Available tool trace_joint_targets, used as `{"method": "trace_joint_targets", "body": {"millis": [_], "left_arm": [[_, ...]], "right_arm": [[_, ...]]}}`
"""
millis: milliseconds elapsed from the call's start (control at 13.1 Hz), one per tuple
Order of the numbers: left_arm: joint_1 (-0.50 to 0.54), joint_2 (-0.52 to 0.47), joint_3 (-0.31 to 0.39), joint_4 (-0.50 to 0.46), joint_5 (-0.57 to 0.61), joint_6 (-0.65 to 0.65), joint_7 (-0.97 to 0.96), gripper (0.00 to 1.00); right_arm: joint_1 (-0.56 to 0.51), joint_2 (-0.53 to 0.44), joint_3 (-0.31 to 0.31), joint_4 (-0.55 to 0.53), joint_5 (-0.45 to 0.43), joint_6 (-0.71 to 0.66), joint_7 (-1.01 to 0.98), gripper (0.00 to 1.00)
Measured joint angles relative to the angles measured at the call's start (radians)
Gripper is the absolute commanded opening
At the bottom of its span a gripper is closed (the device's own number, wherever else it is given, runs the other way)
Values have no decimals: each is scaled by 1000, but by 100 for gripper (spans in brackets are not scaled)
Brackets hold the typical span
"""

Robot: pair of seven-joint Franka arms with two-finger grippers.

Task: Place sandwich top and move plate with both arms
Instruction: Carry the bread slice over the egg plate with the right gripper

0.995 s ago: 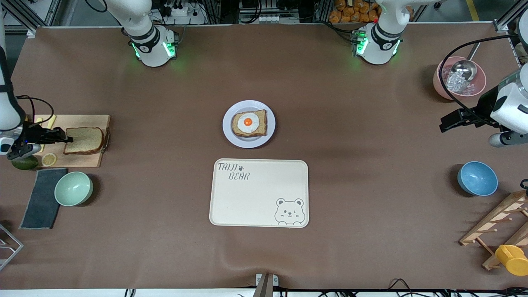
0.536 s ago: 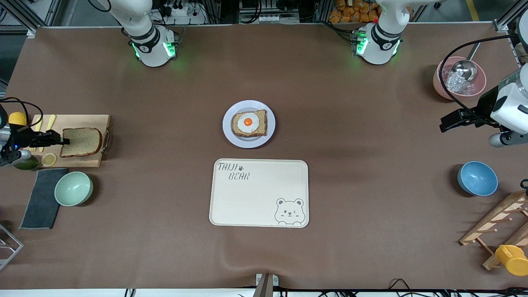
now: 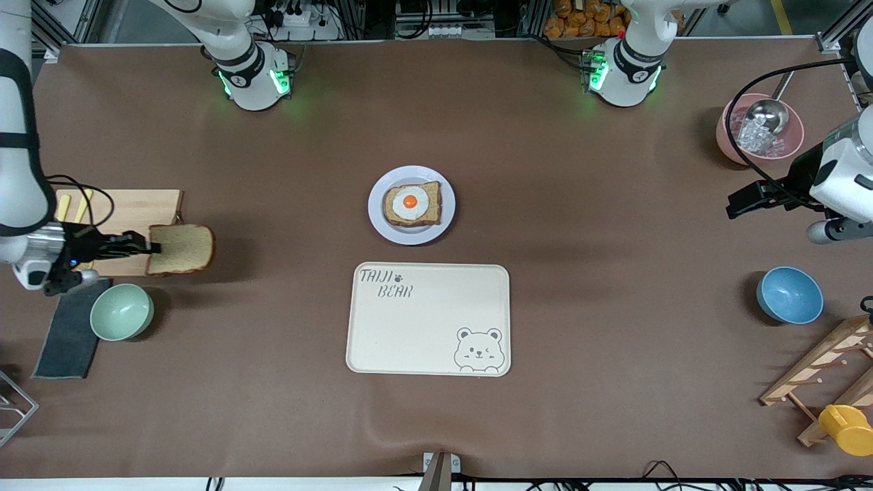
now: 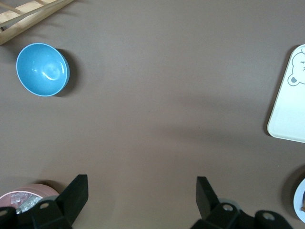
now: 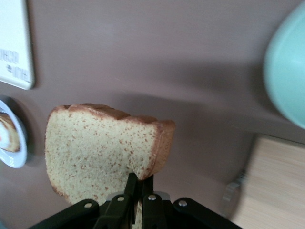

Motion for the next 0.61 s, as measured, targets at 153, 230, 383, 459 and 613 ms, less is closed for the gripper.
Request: {"method": "trace_joint_targets", "body": {"millis": [153,230,383,459,613], "left_arm": [[0,0,0,-1,0,0,0,100],[0,1,0,-3,0,1,0,100],[0,3,0,-16,0,22,0,100],[-1,4,-1,-27,0,38,0,100],[-2,6,-2,-47,0,59,0,100]], "right_arm": [[81,-4,1,0,28,7,85,0],[122,-6,1,0,38,21,123,0],[196,-7,1,-1,54,57,191,0],[228,-7,2,-2,66,65,223,0],[292,-9,2,-6,93,87,291,0]]}}
